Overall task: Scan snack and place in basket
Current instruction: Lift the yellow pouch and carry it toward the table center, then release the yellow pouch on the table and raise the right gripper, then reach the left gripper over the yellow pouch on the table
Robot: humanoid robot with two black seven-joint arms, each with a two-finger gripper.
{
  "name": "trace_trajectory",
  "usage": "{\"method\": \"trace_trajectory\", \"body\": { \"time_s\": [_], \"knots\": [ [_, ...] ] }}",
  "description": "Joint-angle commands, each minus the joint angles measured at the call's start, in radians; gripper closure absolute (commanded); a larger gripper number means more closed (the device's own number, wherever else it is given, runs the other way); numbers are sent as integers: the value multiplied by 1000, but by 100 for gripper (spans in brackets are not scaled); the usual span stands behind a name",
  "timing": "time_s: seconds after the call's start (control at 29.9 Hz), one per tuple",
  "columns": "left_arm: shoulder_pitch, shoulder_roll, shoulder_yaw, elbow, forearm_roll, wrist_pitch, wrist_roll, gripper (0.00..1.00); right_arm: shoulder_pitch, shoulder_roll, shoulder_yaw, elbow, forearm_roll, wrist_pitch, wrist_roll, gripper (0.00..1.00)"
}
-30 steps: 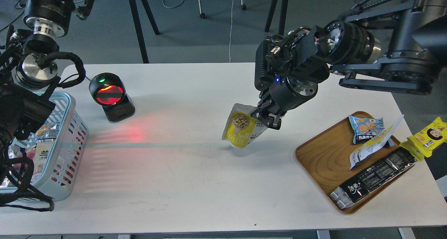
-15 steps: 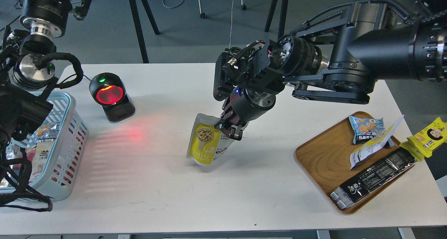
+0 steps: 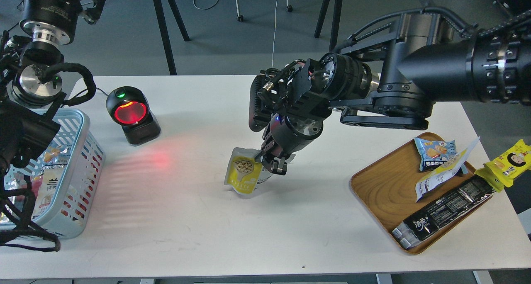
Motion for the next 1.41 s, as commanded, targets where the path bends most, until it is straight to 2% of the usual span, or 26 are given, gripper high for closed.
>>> {"method": "trace_trajectory", "body": {
  "time_s": [0.0,0.1,0.3,0.4,0.7,0.9,0.97,1.24,1.37],
  "knots": [
    [0,-2,-2,0,0,0,0,0,6,5,3,-2,4,0,0,89],
    [-1,1,-2,0,0,-6,0,0,7,8,5,-2,4,0,0,82],
    [0,7,-2,1,0,-9,0,0,9,11,9,0,6,0,0,75],
    [0,21,-5,1,-2,-8,-1,0,24,-1,35,4,13,0,0,65],
    [-10,22,-9,-2,-3,-9,2,0,99,-173,72,83,27,6,0,48],
    [-49,22,18,-3,15,0,14,0,76,-328,193,75,185,9,0,13],
    [-66,25,41,-3,42,-3,14,1,59,-375,225,72,249,11,0,7],
    [-136,75,129,-31,354,-55,12,1,-85,-587,397,32,508,9,0,2],
    [-148,131,155,-118,547,-55,11,1,-210,-687,524,23,631,11,0,2]
  ]
}}
